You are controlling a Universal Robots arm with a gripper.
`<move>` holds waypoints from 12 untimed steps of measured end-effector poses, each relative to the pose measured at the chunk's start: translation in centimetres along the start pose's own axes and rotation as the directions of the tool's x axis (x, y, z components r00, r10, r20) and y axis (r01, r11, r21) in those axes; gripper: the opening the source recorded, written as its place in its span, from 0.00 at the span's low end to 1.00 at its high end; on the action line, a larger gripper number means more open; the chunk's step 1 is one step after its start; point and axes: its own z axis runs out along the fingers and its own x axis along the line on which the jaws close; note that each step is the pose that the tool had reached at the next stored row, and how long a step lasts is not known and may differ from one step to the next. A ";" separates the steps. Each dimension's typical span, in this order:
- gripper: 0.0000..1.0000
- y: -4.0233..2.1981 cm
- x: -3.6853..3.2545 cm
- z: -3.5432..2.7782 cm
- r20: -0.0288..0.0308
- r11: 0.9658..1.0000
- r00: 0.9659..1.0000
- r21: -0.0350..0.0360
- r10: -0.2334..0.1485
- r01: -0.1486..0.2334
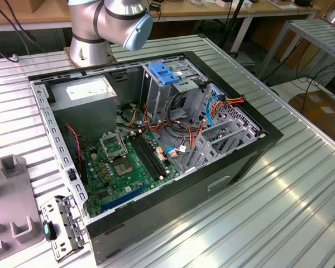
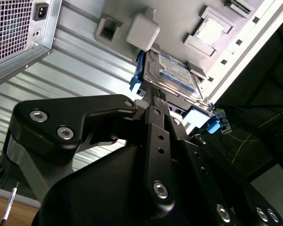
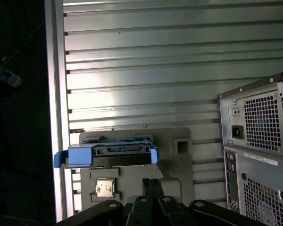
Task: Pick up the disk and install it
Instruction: 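Reach for the disk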
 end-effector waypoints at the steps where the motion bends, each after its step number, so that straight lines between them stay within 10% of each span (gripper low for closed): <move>1: 0.11 0.00 0.00 0.00 0.000 1.000 1.000 0.000 0.000 0.000; 5: 0.11 -0.02 0.24 -0.01 0.000 1.000 1.000 0.000 0.000 0.000; 12: 0.11 0.02 2.82 -0.05 0.000 1.000 1.000 0.000 0.000 0.000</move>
